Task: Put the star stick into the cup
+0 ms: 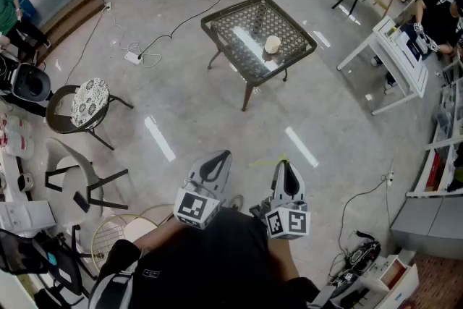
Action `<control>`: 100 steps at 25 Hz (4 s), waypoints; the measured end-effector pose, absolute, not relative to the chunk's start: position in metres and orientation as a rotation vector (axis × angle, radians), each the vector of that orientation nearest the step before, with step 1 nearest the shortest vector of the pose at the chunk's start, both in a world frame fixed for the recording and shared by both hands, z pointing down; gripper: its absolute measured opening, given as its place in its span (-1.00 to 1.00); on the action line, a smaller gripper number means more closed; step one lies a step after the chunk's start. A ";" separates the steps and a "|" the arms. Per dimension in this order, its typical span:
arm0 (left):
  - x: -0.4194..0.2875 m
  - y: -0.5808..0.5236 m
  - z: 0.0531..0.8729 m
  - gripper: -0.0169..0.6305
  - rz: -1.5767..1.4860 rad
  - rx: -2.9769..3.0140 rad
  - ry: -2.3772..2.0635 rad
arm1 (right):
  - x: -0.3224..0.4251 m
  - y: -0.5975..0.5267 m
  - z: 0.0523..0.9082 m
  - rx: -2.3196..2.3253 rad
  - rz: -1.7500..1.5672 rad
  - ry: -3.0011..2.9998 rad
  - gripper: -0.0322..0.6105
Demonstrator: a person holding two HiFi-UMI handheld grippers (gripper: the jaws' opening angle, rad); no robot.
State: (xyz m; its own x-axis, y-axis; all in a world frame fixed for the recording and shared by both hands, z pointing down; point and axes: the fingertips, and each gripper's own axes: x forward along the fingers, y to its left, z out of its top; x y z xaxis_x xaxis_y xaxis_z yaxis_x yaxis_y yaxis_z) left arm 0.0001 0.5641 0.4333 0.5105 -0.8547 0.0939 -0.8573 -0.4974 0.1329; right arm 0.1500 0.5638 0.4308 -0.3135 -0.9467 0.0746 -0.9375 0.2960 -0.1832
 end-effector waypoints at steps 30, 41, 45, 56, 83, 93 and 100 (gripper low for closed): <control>-0.076 0.514 0.459 -0.90 0.027 2.582 -1.353 | 0.066 0.517 0.444 -1.903 -0.304 2.444 -0.84; -0.058 0.412 0.476 -0.90 0.086 2.563 -1.367 | 0.077 0.401 0.458 -1.818 -0.344 2.468 -0.84; -0.046 0.351 0.468 -0.90 0.093 2.574 -1.392 | 0.086 0.337 0.452 -1.785 -0.337 2.479 -0.84; 0.010 0.223 0.453 -0.90 0.091 2.527 -1.426 | 0.149 0.199 0.440 -1.742 -0.319 2.509 -0.84; -0.012 -0.082 0.446 -0.90 0.070 2.715 -1.077 | 0.116 -0.049 0.450 -2.109 -0.346 2.269 -0.84; -0.015 -0.145 0.456 -0.90 0.084 2.754 -0.895 | 0.122 -0.107 0.470 -2.305 -0.329 2.134 -0.84; -0.006 -0.167 0.456 -0.90 0.062 2.791 -0.828 | 0.127 -0.138 0.503 -2.364 -0.369 2.114 -0.84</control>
